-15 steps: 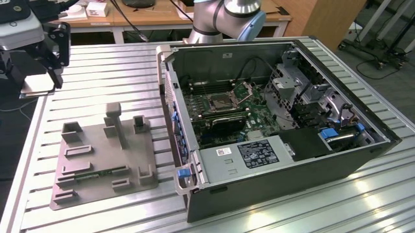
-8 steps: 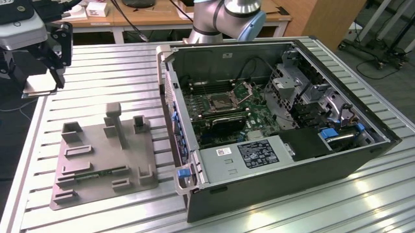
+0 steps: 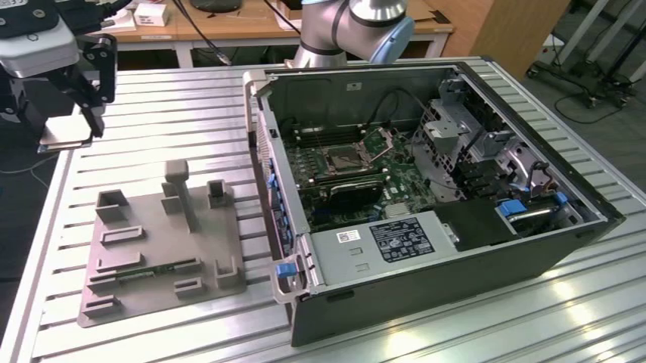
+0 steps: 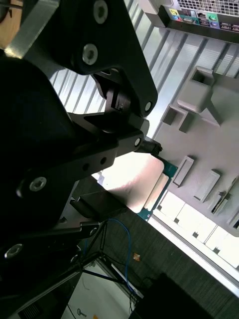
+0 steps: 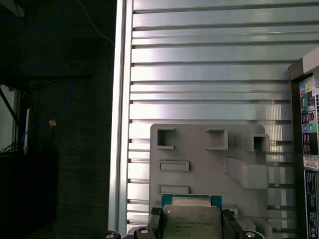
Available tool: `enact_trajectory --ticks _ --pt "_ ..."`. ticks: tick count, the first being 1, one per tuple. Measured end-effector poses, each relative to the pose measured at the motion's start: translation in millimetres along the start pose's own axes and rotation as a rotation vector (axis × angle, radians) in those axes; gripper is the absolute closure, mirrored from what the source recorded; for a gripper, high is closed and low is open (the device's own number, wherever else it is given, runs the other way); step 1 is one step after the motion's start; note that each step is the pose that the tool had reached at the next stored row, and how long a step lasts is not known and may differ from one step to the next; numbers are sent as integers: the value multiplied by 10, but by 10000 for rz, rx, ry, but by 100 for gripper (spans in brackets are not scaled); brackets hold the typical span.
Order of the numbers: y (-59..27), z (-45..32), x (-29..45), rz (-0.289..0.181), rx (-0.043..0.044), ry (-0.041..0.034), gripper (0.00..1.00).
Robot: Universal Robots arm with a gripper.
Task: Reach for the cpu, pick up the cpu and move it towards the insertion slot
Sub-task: 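Pick up the cpu and move it towards the insertion slot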
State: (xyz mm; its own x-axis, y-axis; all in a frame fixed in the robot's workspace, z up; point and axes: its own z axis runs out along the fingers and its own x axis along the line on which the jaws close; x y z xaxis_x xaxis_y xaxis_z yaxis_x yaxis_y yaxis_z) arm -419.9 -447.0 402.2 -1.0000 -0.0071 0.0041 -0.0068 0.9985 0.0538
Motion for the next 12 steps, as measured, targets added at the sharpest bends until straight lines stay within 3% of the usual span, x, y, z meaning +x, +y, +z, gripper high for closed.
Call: enact_trajectory --ticks 12 --pt "0 0 -57 0 0 0 46"
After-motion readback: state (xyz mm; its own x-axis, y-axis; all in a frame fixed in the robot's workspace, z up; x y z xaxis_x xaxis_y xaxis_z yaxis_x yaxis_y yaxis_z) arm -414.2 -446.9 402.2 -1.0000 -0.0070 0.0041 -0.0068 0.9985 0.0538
